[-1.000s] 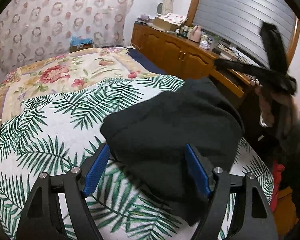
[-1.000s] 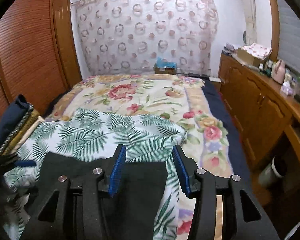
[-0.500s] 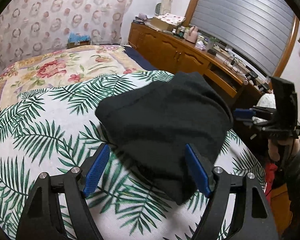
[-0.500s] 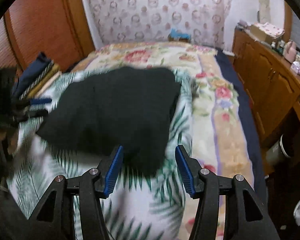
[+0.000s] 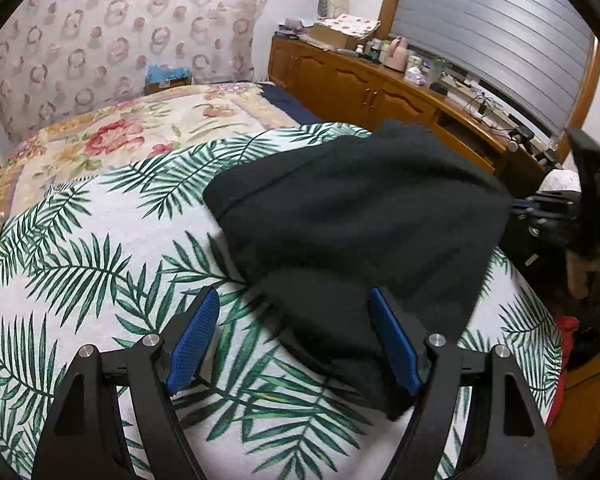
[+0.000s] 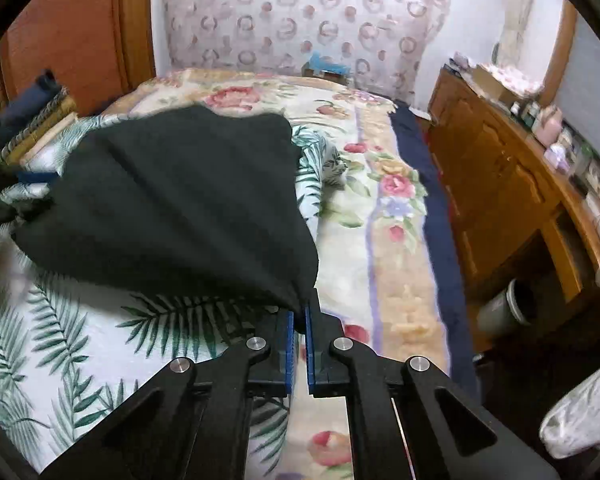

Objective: Fold small clothes

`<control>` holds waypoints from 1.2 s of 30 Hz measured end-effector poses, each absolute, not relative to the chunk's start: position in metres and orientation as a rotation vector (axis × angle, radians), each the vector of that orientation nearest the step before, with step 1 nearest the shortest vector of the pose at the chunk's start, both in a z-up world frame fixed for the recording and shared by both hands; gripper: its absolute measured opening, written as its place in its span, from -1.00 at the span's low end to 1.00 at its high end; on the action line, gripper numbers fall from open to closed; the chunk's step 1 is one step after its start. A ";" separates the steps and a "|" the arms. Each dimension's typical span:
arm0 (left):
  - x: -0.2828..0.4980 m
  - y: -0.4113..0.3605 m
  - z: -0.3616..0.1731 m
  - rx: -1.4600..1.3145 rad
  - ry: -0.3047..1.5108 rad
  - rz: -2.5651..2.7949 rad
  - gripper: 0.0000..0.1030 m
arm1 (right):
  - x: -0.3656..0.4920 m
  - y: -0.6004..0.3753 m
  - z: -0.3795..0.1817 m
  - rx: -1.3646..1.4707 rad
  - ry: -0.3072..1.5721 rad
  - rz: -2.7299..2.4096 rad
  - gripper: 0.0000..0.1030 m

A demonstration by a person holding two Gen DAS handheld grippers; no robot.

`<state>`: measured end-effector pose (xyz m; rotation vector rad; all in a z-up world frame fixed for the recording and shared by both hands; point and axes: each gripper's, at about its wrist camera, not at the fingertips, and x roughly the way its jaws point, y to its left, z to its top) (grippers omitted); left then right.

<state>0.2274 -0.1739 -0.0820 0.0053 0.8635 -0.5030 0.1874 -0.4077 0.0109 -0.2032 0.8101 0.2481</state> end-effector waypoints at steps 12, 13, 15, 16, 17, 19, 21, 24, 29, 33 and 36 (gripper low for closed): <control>0.258 -0.163 -0.090 -0.151 0.960 -0.544 0.51 | 0.183 -0.429 0.041 -0.070 0.675 0.297 -0.22; 0.261 -0.163 -0.091 -0.163 0.966 -0.549 0.45 | 0.186 -0.429 0.043 -0.056 0.667 0.312 -0.07; 0.264 -0.164 -0.092 -0.181 0.971 -0.555 0.39 | 0.193 -0.427 0.040 -0.042 0.665 0.337 0.03; 0.266 -0.165 -0.092 -0.185 0.972 -0.554 0.34 | 0.198 -0.424 0.038 -0.039 0.669 0.349 0.07; 0.267 -0.167 -0.092 -0.187 0.974 -0.559 0.32 | 0.203 -0.423 0.036 -0.034 0.671 0.358 0.08; 0.270 -0.169 -0.091 -0.183 0.975 -0.561 0.24 | 0.211 -0.423 0.034 -0.013 0.673 0.363 0.09; 0.272 -0.171 -0.091 -0.180 0.977 -0.563 0.22 | 0.215 -0.427 0.031 0.003 0.649 0.336 0.09; 0.274 -0.171 -0.091 -0.178 0.976 -0.562 0.22 | 0.209 -0.428 0.036 0.029 0.582 0.287 0.10; 0.274 -0.171 -0.093 -0.172 0.968 -0.563 0.13 | 0.197 -0.427 0.041 0.030 0.559 0.316 0.29; 0.275 -0.176 -0.094 -0.180 0.982 -0.594 -0.23 | 0.220 -0.411 0.010 -0.009 0.669 0.359 0.30; 0.276 -0.181 -0.092 -0.156 0.980 -0.588 -0.31 | 0.241 -0.410 -0.013 -0.041 0.729 0.360 0.30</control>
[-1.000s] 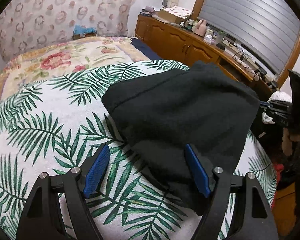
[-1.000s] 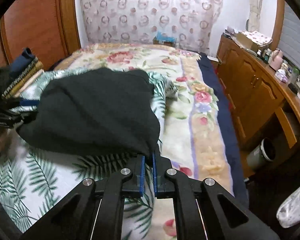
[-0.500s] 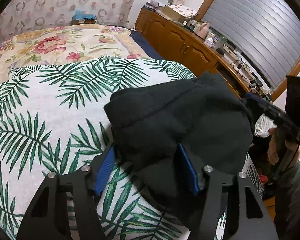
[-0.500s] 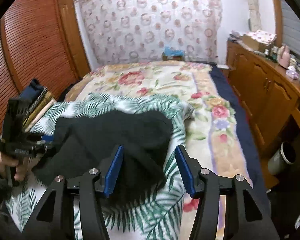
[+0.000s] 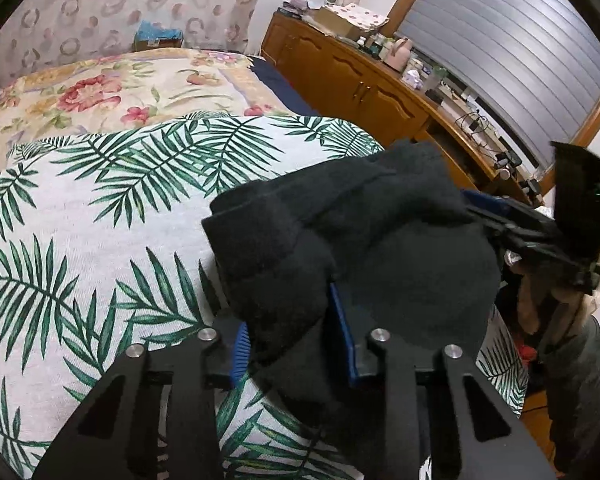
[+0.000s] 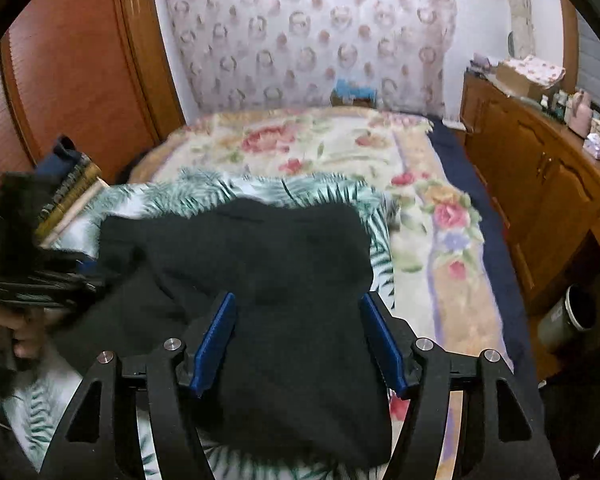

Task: Fold small clothes
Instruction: 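Grasp the shirt with the left tool while the right tool holds it, lift together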

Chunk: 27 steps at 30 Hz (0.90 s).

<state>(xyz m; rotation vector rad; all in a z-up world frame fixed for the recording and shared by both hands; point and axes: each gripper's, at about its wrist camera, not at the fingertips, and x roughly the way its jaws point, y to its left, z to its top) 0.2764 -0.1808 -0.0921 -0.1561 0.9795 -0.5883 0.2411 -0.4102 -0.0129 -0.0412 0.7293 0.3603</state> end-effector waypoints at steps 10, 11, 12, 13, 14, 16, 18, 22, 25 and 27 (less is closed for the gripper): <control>0.282 -0.175 -0.094 -0.215 0.985 -0.599 -0.46 | 0.275 -0.441 -0.025 0.130 0.819 0.459 0.42; 0.283 -0.175 -0.095 -0.220 0.987 -0.597 -0.46 | 0.275 -0.445 -0.024 0.138 0.826 0.472 0.42; 0.283 -0.175 -0.094 -0.223 0.990 -0.598 -0.46 | 0.275 -0.438 -0.028 0.142 0.822 0.479 0.42; 0.284 -0.175 -0.094 -0.225 0.991 -0.599 -0.46 | 0.274 -0.438 -0.028 0.138 0.822 0.486 0.42; 0.285 -0.176 -0.094 -0.226 0.991 -0.600 -0.46 | 0.275 -0.437 -0.028 0.135 0.826 0.489 0.41; 0.285 -0.176 -0.093 -0.228 0.985 -0.604 -0.49 | 0.276 -0.437 -0.027 0.137 0.839 0.507 0.23; 0.282 -0.177 -0.091 -0.219 0.965 -0.613 -0.61 | 0.274 -0.432 -0.025 0.134 0.844 0.523 0.04; 0.274 -0.178 -0.081 -0.214 0.931 -0.608 -0.71 | 0.267 -0.425 -0.021 0.097 0.831 0.565 -0.51; 0.261 -0.178 -0.066 -0.210 0.877 -0.616 -0.73 | 0.258 -0.421 -0.016 0.053 0.805 0.536 -0.59; 0.249 -0.175 -0.051 -0.208 0.829 -0.629 -0.73 | 0.250 -0.419 -0.009 0.022 0.765 0.506 -0.61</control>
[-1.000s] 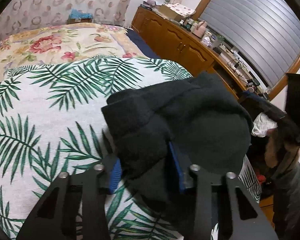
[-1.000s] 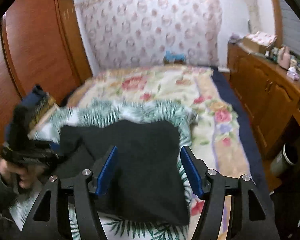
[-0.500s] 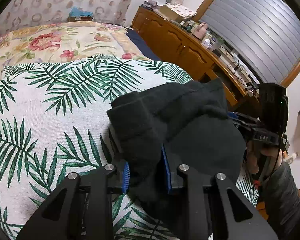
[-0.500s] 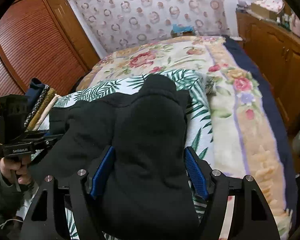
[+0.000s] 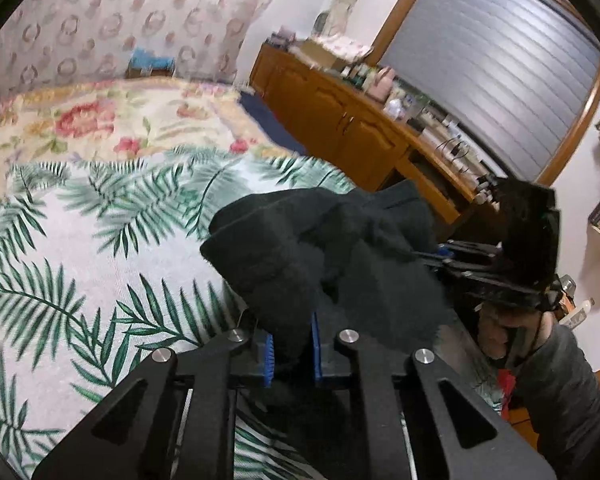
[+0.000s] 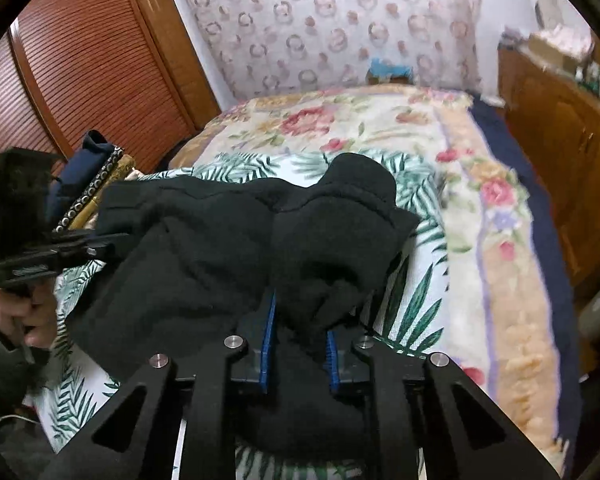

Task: Fold small clothes
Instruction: 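Grasp the shirt with the left tool while the right tool holds it, lift together, then carry the shirt with both tools toward the clothes stack by the wardrobe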

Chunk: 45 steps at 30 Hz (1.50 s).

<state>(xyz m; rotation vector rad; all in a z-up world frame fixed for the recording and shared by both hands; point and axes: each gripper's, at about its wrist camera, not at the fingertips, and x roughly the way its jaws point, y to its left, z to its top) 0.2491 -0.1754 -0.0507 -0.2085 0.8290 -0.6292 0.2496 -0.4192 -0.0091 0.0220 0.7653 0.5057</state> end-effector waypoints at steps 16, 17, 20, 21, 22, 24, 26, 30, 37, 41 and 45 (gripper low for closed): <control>0.177 -0.072 0.034 -0.237 0.562 -0.570 -0.74 | 0.203 -0.339 0.066 -0.084 0.514 0.595 -0.64; 0.174 -0.065 0.035 -0.239 0.555 -0.555 -0.74 | 0.205 -0.327 0.068 -0.095 0.506 0.615 -0.64; 0.161 -0.020 0.040 -0.253 0.521 -0.474 -0.74 | 0.214 -0.285 0.074 -0.133 0.486 0.685 -0.64; 0.158 -0.011 0.041 -0.255 0.513 -0.456 -0.74 | 0.219 -0.271 0.076 -0.143 0.480 0.709 -0.64; 0.153 0.005 0.043 -0.260 0.500 -0.424 -0.74 | 0.223 -0.255 0.078 -0.156 0.474 0.735 -0.64; 0.144 0.030 0.045 -0.273 0.480 -0.378 -0.74 | 0.235 -0.222 0.083 -0.178 0.457 0.782 -0.64; 0.135 0.057 0.048 -0.288 0.455 -0.322 -0.74 | 0.248 -0.190 0.088 -0.196 0.438 0.832 -0.64; 0.122 0.105 0.048 -0.329 0.414 -0.224 -0.74 | 0.276 -0.128 0.098 -0.228 0.409 0.918 -0.64; 0.116 0.164 0.017 -0.413 0.421 -0.086 -0.74 | 0.363 -0.036 0.083 -0.322 0.407 1.024 -0.64; 0.125 0.183 -0.014 -0.441 0.474 -0.012 -0.74 | 0.401 0.013 0.060 -0.389 0.435 1.042 -0.63; 0.133 0.186 -0.033 -0.410 0.531 0.037 -0.74 | 0.442 0.035 0.035 -0.345 0.507 1.043 -0.57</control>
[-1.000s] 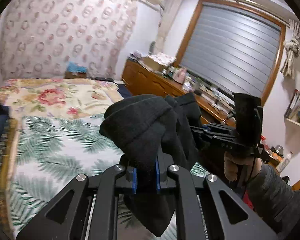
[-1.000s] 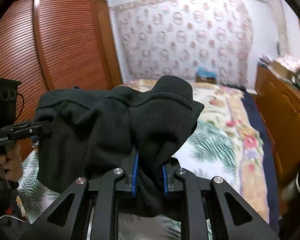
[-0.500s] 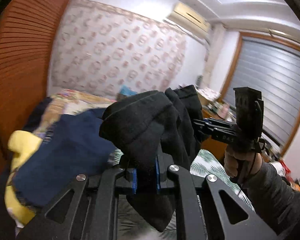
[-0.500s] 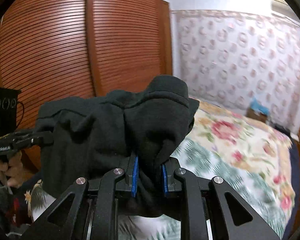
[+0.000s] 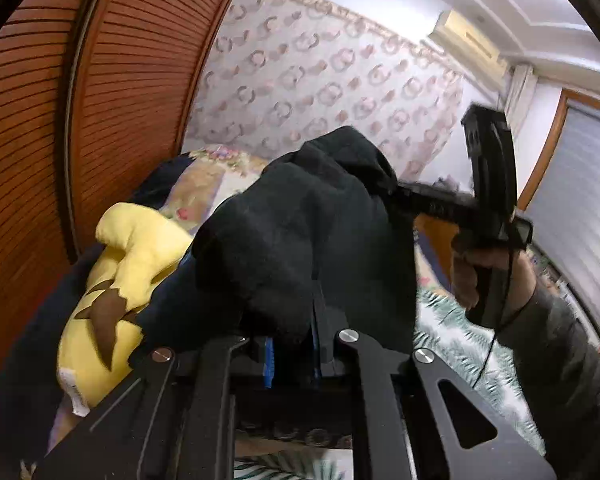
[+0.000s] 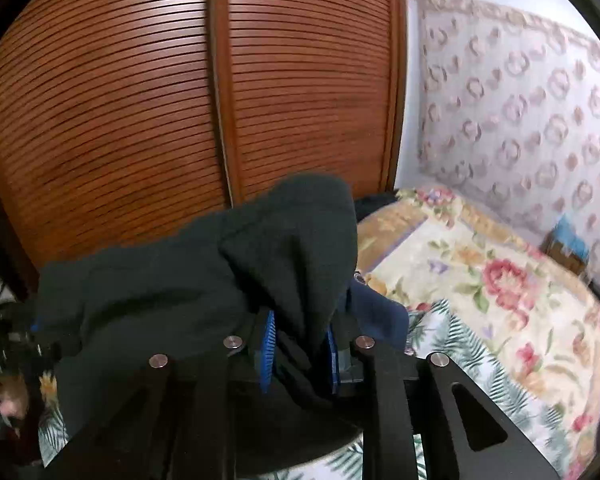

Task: Fold small clothes
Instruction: 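Carry the shirt with both tools toward the clothes stack by the wardrobe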

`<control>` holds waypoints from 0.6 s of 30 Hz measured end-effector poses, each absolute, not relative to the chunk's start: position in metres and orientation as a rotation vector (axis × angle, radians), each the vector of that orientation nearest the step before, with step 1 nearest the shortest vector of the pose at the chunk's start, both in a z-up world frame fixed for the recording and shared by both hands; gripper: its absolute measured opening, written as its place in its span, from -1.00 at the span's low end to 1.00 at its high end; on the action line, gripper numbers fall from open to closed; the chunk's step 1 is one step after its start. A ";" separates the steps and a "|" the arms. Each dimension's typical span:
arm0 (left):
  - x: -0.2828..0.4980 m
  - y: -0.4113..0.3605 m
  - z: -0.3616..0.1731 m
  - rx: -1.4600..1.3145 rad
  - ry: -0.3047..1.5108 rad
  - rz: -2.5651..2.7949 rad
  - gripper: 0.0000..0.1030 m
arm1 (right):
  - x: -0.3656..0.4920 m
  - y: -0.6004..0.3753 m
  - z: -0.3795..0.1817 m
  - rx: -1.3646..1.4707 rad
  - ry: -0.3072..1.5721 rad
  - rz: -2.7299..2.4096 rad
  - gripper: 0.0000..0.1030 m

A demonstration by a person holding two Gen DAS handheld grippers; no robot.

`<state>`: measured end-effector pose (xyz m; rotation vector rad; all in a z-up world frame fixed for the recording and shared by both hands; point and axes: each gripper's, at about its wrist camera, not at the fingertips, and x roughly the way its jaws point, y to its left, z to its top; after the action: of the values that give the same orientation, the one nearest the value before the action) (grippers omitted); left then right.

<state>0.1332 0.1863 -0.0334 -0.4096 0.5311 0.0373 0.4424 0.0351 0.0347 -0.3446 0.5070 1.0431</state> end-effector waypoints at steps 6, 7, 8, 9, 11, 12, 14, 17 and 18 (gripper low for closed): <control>0.124 0.187 -0.027 -0.349 0.524 0.074 -0.55 | 0.470 0.037 0.033 -0.286 0.490 0.987 -0.17; 0.122 0.185 -0.025 -0.336 0.516 0.085 -0.35 | 0.473 0.035 0.036 -0.288 0.470 0.957 -0.11; 0.114 0.183 -0.021 -0.321 0.504 0.093 -0.19 | 0.468 0.036 0.038 -0.287 0.448 0.929 -0.08; 0.110 0.183 -0.016 -0.303 0.480 0.099 0.06 | 0.461 0.032 0.039 -0.281 0.421 0.904 -0.08; 0.106 0.182 -0.009 -0.277 0.458 0.112 0.46 | 0.453 0.022 0.048 -0.257 0.363 0.871 -0.05; 0.104 0.180 -0.006 -0.260 0.444 0.117 0.60 | 0.452 0.019 0.051 -0.243 0.343 0.870 -0.05; 0.106 0.174 0.001 -0.210 0.417 0.126 0.60 | 0.439 0.014 0.054 -0.218 0.325 0.908 -0.05; 0.117 0.169 0.001 -0.173 0.426 0.109 0.60 | 0.433 0.017 0.045 -0.227 0.351 1.001 -0.05; 0.123 0.166 -0.002 -0.164 0.436 0.100 0.60 | 0.432 0.019 0.039 -0.234 0.360 1.024 -0.05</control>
<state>0.1230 0.1664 -0.0023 -0.1641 0.4359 0.0996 0.4318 0.0195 0.0388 -0.2342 0.3597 1.0236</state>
